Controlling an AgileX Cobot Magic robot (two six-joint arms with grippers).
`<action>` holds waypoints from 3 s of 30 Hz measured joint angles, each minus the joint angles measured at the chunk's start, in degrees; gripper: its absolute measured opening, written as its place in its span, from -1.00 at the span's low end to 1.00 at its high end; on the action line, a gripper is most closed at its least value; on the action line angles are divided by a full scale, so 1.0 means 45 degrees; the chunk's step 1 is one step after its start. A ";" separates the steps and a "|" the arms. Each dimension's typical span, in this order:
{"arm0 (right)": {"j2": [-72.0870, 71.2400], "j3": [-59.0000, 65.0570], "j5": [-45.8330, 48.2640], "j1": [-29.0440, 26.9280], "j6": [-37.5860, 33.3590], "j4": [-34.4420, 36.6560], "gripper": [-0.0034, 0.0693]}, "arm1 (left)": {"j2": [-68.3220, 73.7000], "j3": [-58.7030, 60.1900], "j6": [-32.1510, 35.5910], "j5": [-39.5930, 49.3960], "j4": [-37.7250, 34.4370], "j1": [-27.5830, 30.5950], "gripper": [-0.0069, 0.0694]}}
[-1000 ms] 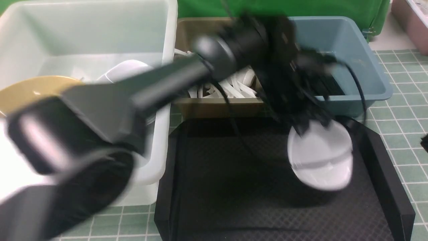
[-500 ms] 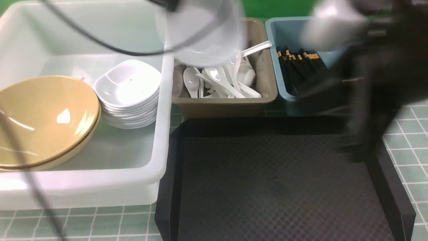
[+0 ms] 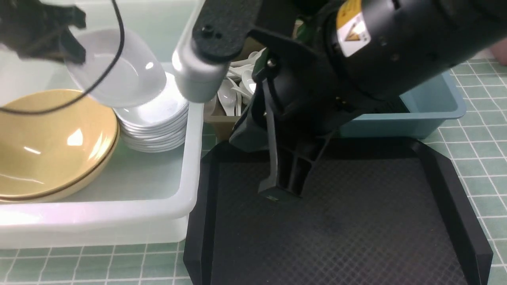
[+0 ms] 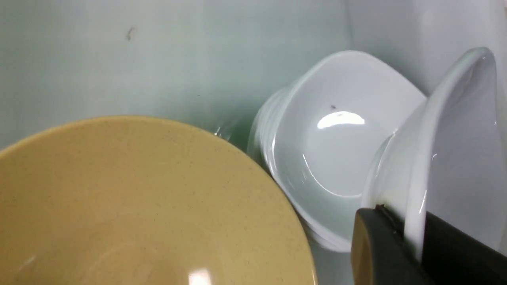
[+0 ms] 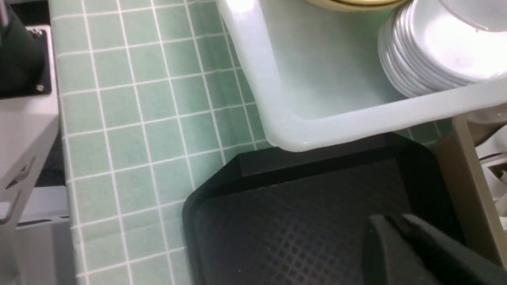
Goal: On blue table put chopsticks spoon bowls plates into blue grey white boxes.
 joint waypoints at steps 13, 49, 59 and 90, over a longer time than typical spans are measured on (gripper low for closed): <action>0.0042 -0.0024 -0.0099 0.0000 0.0000 -0.0346 -0.74 | 0.1990 0.0251 0.1684 -0.1645 -0.1266 -0.0105 -0.66; -0.2758 0.2460 0.0535 0.0000 0.2664 -0.3575 -0.65 | -0.6191 0.2156 0.0393 0.1559 0.2381 -0.0792 -0.81; -0.6666 0.6846 -0.3264 0.0000 0.3286 -0.3544 -0.63 | -1.3317 0.9831 0.2060 -0.2452 0.1601 -0.0792 -0.81; -1.1247 1.1905 -1.0228 0.0000 0.3850 -0.2506 -0.59 | -1.9680 1.5996 0.3413 -0.4486 0.1378 -0.0792 -0.81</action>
